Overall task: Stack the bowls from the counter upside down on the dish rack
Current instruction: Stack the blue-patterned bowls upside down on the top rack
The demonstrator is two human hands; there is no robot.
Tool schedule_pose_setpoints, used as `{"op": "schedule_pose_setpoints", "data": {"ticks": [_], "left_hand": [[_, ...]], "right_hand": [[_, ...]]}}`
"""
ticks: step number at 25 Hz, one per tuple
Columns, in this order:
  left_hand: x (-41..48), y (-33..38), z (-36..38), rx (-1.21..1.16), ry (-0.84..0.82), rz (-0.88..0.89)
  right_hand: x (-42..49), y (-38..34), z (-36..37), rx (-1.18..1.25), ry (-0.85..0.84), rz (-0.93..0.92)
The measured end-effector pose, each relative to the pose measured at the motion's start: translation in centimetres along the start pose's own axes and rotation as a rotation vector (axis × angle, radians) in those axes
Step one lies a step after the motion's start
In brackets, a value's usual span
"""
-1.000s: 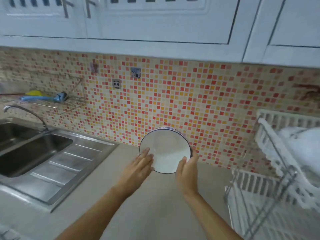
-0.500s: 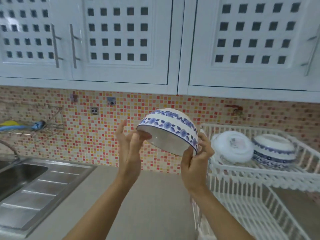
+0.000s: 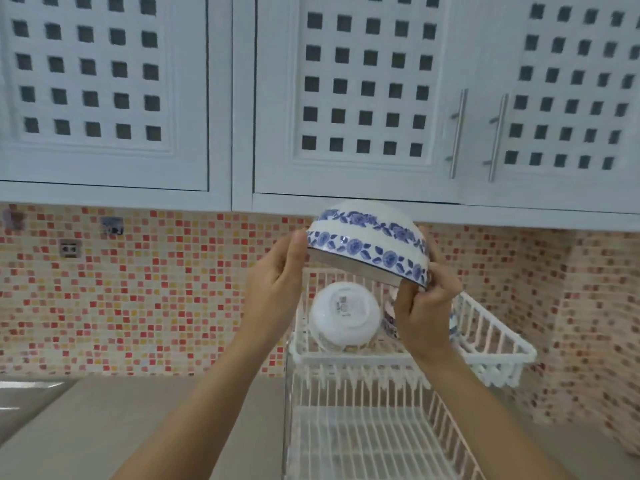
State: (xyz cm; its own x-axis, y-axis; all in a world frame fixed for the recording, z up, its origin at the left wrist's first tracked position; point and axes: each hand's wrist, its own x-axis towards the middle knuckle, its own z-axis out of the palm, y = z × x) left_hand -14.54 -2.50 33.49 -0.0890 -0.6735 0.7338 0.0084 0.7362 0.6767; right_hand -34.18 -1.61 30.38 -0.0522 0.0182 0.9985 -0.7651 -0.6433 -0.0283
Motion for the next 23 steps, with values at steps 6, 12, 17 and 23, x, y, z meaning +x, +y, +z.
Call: {"op": "schedule_pose_setpoints", "data": {"ticks": [6, 12, 17, 23], "left_hand": [[1.7, -1.1, 10.0, 0.035, -0.235, -0.093], [3.4, -4.0, 16.5, 0.032, -0.285, -0.114], [3.9, -6.2, 19.1, 0.067, -0.314, -0.182], [3.5, -8.7, 18.8, 0.201, -0.489, -0.274]], "right_hand": [[1.8, 9.8, -8.3, -0.015, -0.186, -0.048], [1.8, 16.7, -12.8, 0.057, -0.593, -0.105], [1.5, 18.2, -13.7, 0.141, -0.771, 0.329], [0.6, 20.4, -14.8, 0.050, -1.082, 0.371]]}}
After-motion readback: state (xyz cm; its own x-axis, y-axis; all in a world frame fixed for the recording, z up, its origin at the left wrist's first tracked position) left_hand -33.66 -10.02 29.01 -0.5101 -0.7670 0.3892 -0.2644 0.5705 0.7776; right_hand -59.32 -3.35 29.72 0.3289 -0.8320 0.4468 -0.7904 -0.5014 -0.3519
